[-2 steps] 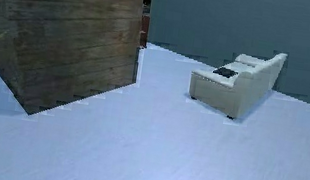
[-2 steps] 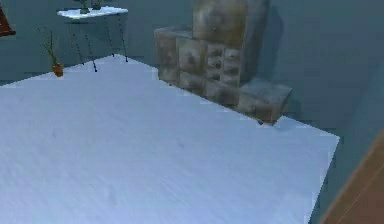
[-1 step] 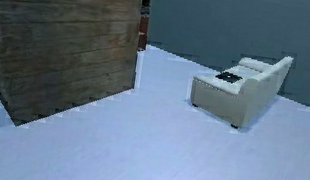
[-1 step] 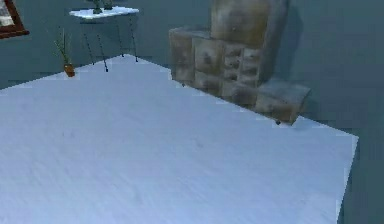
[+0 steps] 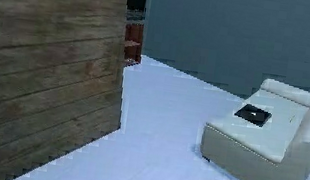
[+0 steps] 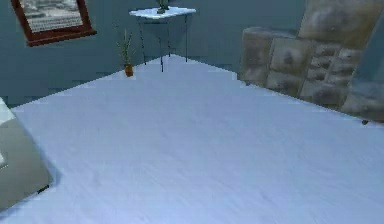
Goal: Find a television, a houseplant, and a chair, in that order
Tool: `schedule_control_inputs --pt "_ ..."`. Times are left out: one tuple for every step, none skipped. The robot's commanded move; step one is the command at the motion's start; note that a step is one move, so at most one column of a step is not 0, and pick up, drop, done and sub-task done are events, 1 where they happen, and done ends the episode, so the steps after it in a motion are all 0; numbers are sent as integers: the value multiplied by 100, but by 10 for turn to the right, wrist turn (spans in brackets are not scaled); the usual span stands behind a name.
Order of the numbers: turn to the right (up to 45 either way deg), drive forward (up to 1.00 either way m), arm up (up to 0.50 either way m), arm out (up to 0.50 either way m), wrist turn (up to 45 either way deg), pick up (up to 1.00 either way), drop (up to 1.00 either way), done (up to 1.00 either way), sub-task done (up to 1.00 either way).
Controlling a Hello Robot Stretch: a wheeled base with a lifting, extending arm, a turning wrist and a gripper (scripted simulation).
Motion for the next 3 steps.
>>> schedule_control_inputs --pt "0 100 0 0 0 0 0 0 0" --pt "0 55 0 0 0 0 0 0 0" --pt "60 0 0 0 0 0 0 0 0"
